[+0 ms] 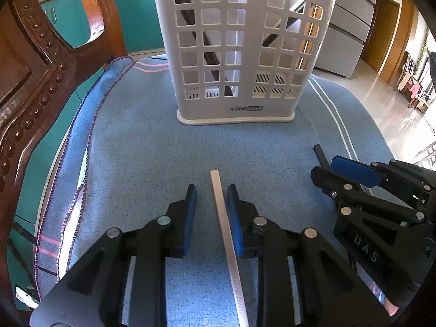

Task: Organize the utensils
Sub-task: 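Close the left tool on a light wooden chopstick while the right tool grasps a black chopstick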

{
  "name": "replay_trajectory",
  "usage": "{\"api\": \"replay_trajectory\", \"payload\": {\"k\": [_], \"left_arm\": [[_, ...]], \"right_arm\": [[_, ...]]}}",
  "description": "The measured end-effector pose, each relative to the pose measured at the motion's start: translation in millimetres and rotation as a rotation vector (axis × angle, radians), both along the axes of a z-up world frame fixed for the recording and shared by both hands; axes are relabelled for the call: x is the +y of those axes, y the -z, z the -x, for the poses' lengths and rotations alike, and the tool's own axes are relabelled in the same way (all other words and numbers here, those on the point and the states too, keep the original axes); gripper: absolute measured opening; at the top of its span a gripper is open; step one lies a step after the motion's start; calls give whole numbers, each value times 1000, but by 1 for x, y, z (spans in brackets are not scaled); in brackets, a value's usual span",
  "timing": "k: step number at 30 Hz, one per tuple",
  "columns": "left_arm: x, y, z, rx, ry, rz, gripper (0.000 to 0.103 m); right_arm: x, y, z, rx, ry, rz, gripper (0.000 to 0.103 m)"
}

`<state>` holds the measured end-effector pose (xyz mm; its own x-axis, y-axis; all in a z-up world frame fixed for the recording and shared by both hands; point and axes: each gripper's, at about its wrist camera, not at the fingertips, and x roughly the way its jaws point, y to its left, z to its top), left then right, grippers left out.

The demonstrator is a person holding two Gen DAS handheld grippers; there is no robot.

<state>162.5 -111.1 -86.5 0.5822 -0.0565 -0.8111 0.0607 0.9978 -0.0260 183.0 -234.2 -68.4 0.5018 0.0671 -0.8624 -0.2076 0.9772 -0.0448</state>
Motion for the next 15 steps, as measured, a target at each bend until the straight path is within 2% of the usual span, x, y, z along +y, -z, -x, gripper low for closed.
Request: {"api": "replay_trajectory", "payload": {"k": [4,5,6,10,15], "left_arm": [[4,1,-4,0,-1,7,10],[5,2,-4,-2,-2,10,10],[7,2,-4,-3,-3,15,10],[11,2,-7,-5,-17,29,7],[18,-8,-4,-46,-37,52,7]], "right_arm": [[0,0,-2,-2,-4,-1,27],[1,0,-3,-1,-6,-9,21],[2,0,-2,2,-8,-21,10],[-5,-1,-4,19,9,-97,8],[-7,-11,-4,-12,-4,-125,7]]}}
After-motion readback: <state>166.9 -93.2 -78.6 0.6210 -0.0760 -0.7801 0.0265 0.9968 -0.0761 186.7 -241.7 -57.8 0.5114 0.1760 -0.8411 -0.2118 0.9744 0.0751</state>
